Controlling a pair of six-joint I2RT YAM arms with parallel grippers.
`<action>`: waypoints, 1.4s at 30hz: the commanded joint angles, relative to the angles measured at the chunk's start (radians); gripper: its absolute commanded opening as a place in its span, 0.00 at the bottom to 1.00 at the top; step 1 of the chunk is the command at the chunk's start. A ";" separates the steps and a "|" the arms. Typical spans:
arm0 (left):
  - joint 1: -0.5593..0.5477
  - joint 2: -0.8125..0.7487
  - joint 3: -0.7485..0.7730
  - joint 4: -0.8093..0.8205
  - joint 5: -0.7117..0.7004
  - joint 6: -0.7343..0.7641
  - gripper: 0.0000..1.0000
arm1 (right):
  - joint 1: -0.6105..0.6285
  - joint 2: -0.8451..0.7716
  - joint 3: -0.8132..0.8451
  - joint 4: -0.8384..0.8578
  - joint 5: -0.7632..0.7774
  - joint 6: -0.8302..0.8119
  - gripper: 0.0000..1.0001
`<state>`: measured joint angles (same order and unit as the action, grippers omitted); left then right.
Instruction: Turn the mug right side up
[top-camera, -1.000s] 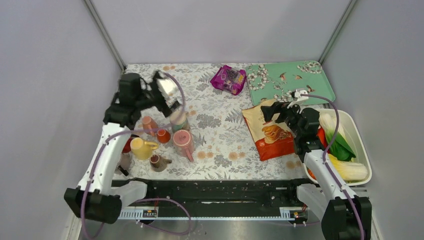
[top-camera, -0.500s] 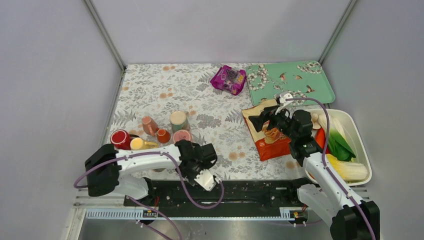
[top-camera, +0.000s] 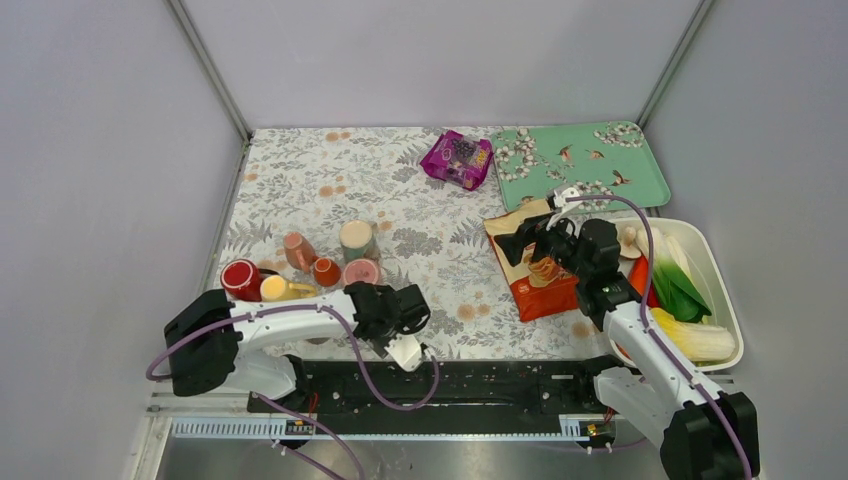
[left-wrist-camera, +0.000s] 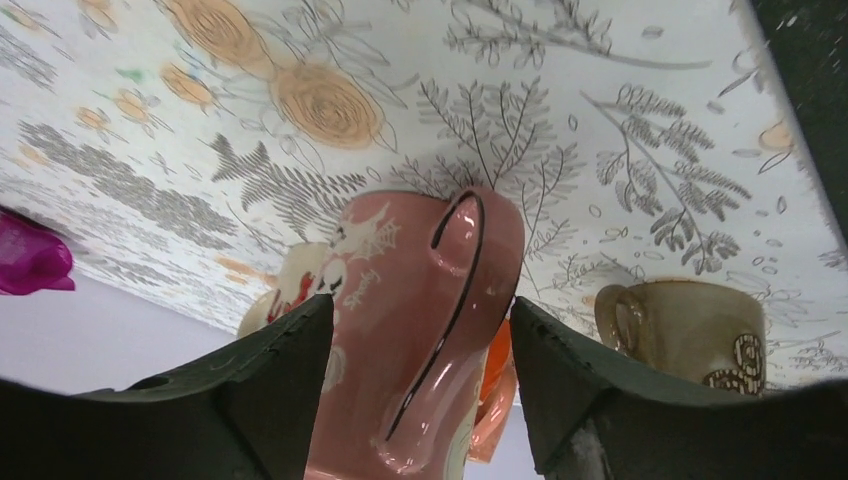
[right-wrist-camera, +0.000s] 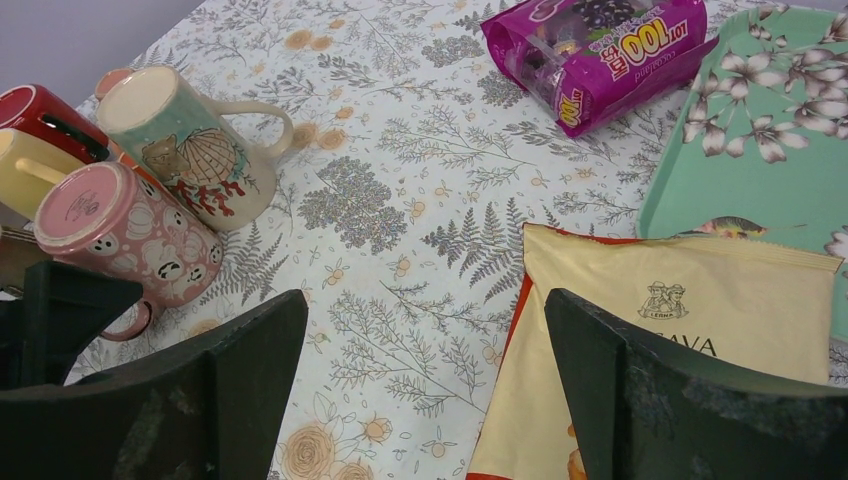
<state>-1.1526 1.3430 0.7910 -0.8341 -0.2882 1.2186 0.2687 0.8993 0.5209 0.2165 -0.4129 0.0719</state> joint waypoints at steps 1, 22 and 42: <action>0.049 -0.020 -0.034 0.014 -0.083 0.081 0.69 | 0.010 0.004 -0.010 0.063 -0.024 0.005 0.99; 0.172 -0.076 0.128 0.429 0.014 -0.299 0.00 | 0.009 -0.049 0.101 -0.194 -0.040 0.081 0.99; 0.608 -0.185 0.172 0.755 0.822 -1.110 0.00 | 0.310 0.338 0.112 0.203 -0.195 0.299 0.99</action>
<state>-0.5503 1.2217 0.8932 -0.2214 0.3439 0.2520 0.5400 1.1721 0.5625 0.2840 -0.5606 0.3538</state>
